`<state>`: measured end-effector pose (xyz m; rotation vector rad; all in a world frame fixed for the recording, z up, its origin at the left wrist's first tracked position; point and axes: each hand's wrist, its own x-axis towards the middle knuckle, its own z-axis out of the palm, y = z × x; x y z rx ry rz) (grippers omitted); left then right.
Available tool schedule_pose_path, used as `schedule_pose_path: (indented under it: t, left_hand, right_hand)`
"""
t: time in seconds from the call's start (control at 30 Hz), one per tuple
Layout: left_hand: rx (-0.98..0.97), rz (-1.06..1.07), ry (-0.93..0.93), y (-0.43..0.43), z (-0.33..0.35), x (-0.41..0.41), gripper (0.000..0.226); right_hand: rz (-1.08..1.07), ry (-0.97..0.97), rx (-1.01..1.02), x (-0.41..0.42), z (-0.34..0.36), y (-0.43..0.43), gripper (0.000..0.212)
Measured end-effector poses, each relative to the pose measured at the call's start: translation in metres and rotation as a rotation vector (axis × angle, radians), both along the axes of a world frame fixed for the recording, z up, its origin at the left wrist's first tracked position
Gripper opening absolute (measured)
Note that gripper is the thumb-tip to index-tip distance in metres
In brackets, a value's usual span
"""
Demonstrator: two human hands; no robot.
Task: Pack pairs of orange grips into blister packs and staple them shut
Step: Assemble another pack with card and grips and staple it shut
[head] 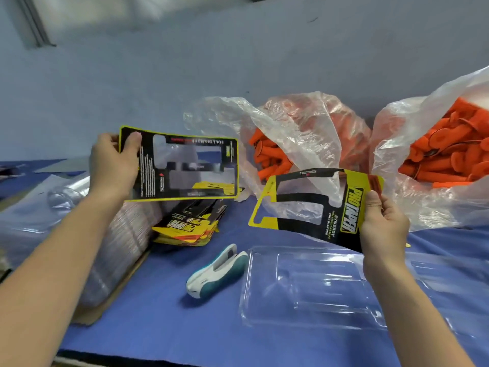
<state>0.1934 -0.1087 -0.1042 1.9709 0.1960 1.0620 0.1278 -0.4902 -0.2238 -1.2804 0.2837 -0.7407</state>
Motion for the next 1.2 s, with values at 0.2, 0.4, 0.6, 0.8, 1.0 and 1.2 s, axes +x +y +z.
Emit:
schedule_pose_path:
  t: [0.2, 0.4, 0.6, 0.8, 1.0, 1.2]
  left_hand:
    - [0.500, -0.174, -0.240, -0.035, -0.030, -0.011, 0.007]
    - [0.949, -0.235, -0.080, -0.042, -0.118, -0.024, 0.009]
    - [1.141, -0.240, -0.087, -0.018, -0.144, -0.048, 0.026]
    - [0.455, 0.246, 0.049, -0.013, -0.064, -0.022, 0.015]
    - [0.584, 0.184, -0.344, -0.030, -0.018, -0.015, 0.017]
    - [0.950, -0.106, 0.063, -0.041, -0.103, -0.015, 0.019]
  right_hand:
    - [0.012, -0.004, -0.027, -0.004, 0.001, -0.001, 0.029]
    - [0.118, -0.064, 0.006, -0.015, 0.004, -0.004, 0.025]
    - [0.172, -0.073, -0.007, -0.028, 0.010, -0.012, 0.019]
    - [0.183, -0.043, -0.038, -0.039, 0.012, -0.005, 0.026]
    - [0.197, -0.039, 0.000, -0.038, 0.009, 0.003, 0.025]
    - [0.221, -0.037, 0.043, -0.041, 0.008, 0.011, 0.025]
